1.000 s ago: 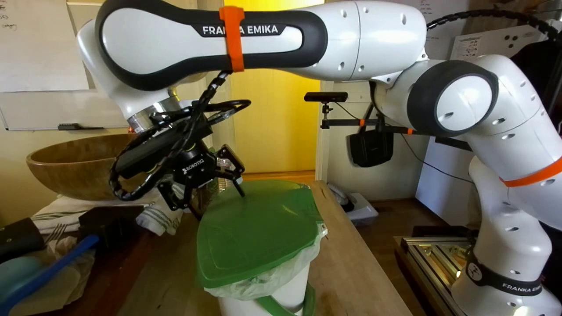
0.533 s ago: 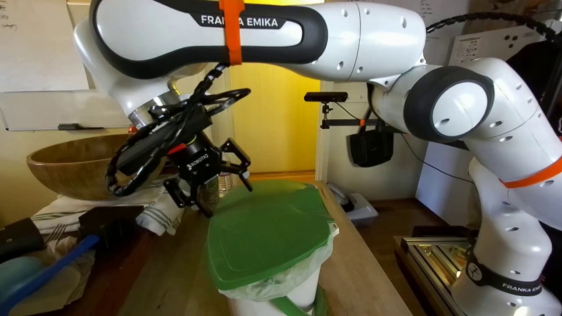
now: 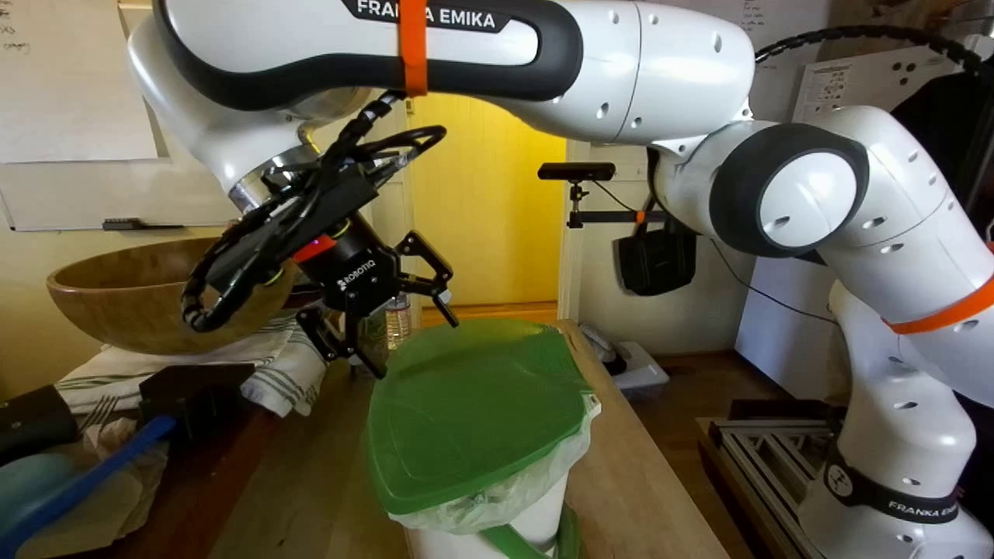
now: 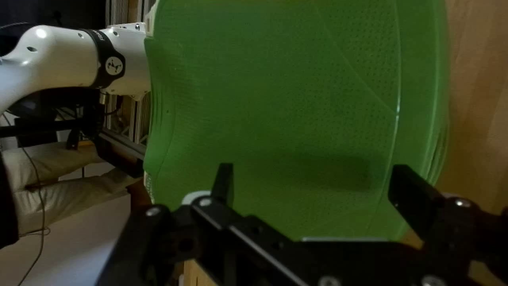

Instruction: Open the lid of the bin

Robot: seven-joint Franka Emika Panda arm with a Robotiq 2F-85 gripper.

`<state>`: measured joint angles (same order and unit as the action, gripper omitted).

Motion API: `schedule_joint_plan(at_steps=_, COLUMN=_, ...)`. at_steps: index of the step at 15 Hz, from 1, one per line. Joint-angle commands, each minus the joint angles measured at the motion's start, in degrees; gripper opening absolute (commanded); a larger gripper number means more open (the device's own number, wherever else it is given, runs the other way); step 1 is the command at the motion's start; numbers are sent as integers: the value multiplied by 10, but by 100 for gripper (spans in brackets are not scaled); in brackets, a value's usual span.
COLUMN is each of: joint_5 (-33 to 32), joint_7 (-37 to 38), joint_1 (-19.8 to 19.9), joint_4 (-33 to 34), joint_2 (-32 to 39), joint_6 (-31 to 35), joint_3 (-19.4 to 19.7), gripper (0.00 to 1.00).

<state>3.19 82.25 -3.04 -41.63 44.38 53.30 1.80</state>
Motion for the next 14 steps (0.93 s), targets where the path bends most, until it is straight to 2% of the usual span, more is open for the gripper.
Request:
schedule_joint_plan(at_steps=1, joint_5=-6, joint_7=-17, joint_1=-1, joint_4=39, joint_2=27, joint_6=4, joint_3=-1, gripper=100)
schedule_joint_plan(at_steps=14, joint_5=-8, joint_7=-46, joint_1=0, joint_4=62, joint_2=62, joint_6=16, joint_3=0, gripper=100)
